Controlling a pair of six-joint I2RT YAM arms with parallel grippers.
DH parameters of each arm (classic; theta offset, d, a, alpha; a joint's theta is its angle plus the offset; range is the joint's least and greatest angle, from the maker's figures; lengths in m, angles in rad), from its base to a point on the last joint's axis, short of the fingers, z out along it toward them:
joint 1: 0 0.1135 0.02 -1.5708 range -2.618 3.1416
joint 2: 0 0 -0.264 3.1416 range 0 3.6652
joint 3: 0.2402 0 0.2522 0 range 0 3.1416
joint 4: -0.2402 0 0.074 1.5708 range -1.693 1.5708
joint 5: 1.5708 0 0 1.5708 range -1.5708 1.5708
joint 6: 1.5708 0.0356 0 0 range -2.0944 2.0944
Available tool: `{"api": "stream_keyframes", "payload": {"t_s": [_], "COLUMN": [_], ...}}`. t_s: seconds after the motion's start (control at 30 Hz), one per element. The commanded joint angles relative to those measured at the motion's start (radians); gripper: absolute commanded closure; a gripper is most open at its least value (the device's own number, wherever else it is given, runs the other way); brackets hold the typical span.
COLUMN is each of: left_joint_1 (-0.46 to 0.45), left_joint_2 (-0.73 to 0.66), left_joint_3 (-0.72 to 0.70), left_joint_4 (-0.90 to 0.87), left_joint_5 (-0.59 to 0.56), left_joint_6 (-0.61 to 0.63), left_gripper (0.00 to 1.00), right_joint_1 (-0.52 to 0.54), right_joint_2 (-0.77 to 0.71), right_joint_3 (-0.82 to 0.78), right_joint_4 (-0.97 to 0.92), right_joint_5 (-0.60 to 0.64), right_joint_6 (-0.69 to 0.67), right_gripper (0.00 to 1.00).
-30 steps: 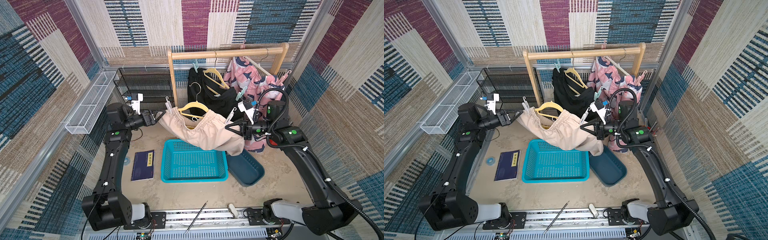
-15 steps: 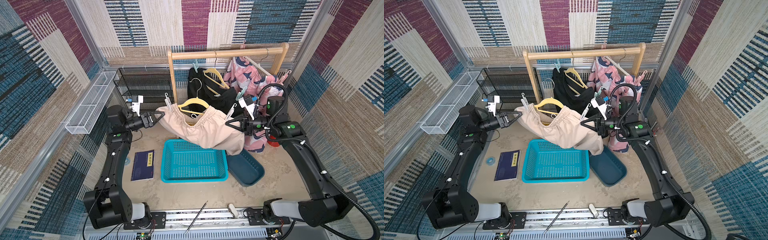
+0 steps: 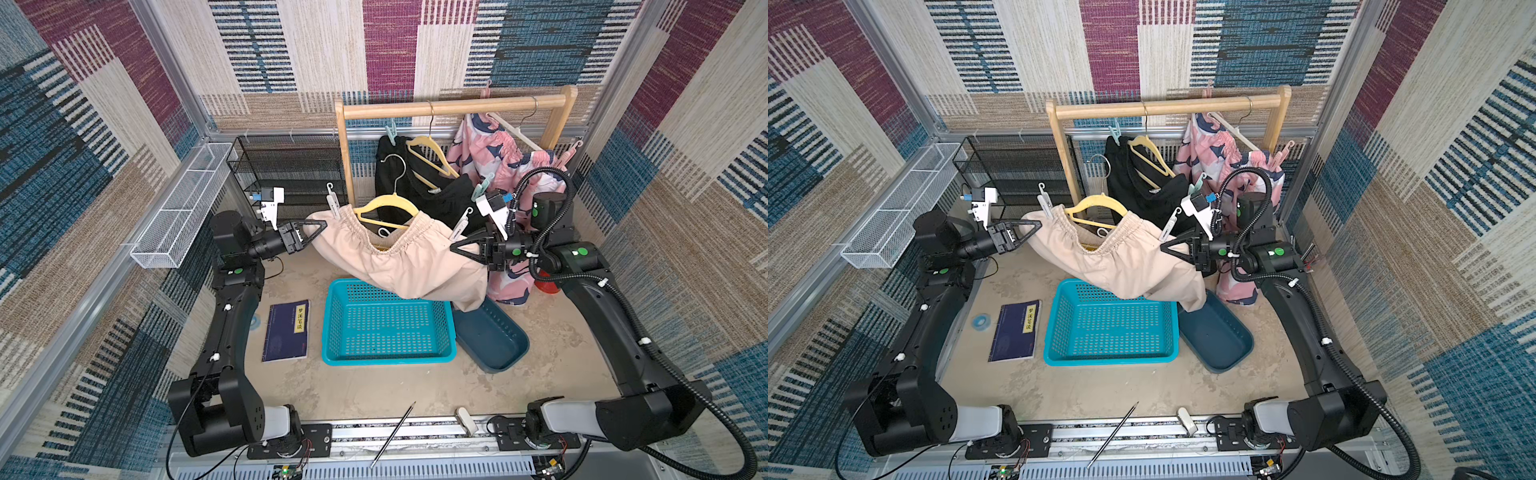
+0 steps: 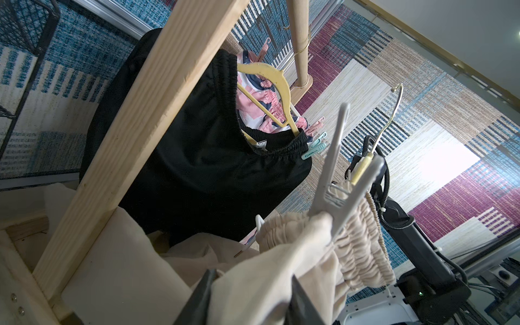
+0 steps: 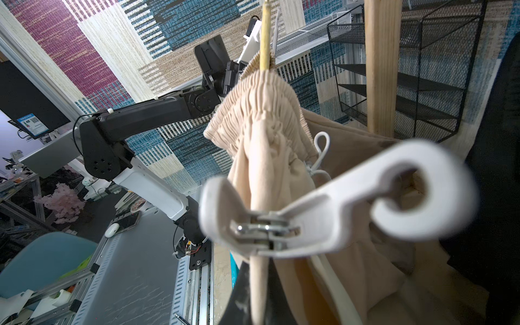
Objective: Remove the clothespins securing shorts to the hanger
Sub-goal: Adjust the shorts in the basket.
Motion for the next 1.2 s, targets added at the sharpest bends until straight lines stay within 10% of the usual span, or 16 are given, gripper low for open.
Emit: {"api": "stream_keyframes", "payload": {"t_s": [0.0,0.37,0.8,1.17], "left_joint_1": [-0.009,-0.026,-0.035,-0.035], "left_joint_2": [-0.011,-0.045,-0.114,-0.133], "left_joint_3": [0.004,0.01,0.022,-0.028], "left_joint_4": [0.038,0.038,0.051,0.492], "left_joint_5": [0.038,0.046,-0.034,-0.063], "left_joint_6": [-0.021,-0.029,-0.092,-0.458], "left_gripper": [0.73,1.0,1.0,1.0], "right_joint_1": [0.003,0.003,0.002,0.001], "right_joint_2": [-0.003,-0.006,-0.033,-0.112], "right_joint_3": [-0.006,-0.025,-0.044,-0.107], "right_joint_4": [0.018,0.033,0.089,0.14], "right_joint_5": [-0.029,-0.022,0.088,0.323], "right_joint_6": [-0.016,-0.016,0.039,0.106], "right_gripper": [1.0,0.94,0.64,0.36]}}
